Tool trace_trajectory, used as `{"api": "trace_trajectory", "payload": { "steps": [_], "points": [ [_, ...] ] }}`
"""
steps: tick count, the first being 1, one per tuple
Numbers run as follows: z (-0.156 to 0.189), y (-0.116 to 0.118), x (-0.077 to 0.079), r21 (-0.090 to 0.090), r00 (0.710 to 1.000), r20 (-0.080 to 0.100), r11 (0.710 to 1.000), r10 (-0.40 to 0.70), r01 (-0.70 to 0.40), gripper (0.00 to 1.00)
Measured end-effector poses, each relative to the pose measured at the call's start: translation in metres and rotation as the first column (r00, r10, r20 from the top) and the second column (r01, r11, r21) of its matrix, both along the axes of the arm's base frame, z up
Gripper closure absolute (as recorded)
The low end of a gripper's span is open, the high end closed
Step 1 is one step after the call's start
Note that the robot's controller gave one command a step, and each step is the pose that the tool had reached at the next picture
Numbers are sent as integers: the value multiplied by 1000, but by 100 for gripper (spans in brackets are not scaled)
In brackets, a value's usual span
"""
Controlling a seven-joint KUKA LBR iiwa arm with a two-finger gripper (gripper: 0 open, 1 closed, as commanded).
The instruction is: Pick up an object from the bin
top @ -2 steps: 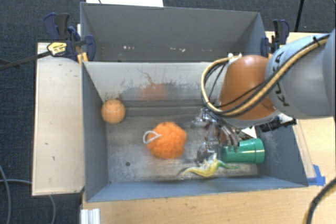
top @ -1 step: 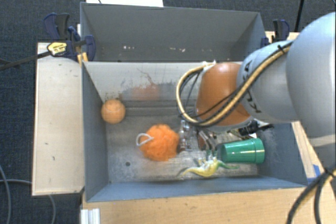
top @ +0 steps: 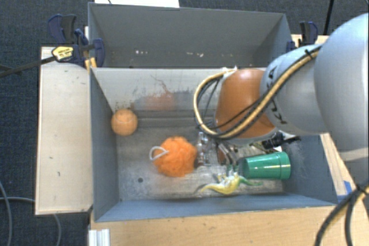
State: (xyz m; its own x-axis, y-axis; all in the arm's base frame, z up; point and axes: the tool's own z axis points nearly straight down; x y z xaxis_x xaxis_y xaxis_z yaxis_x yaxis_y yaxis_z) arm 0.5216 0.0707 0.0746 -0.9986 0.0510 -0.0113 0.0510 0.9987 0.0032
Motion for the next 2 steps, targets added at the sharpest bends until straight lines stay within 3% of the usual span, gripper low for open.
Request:
{"api": "trace_trajectory", "payload": {
  "steps": [1, 2],
  "points": [
    [112, 30, 43, -2, 997, -9, 997, 77, -77, 100],
    [112, 30, 43, -2, 997, -9, 997, 77, -77, 100]
  ]
}}
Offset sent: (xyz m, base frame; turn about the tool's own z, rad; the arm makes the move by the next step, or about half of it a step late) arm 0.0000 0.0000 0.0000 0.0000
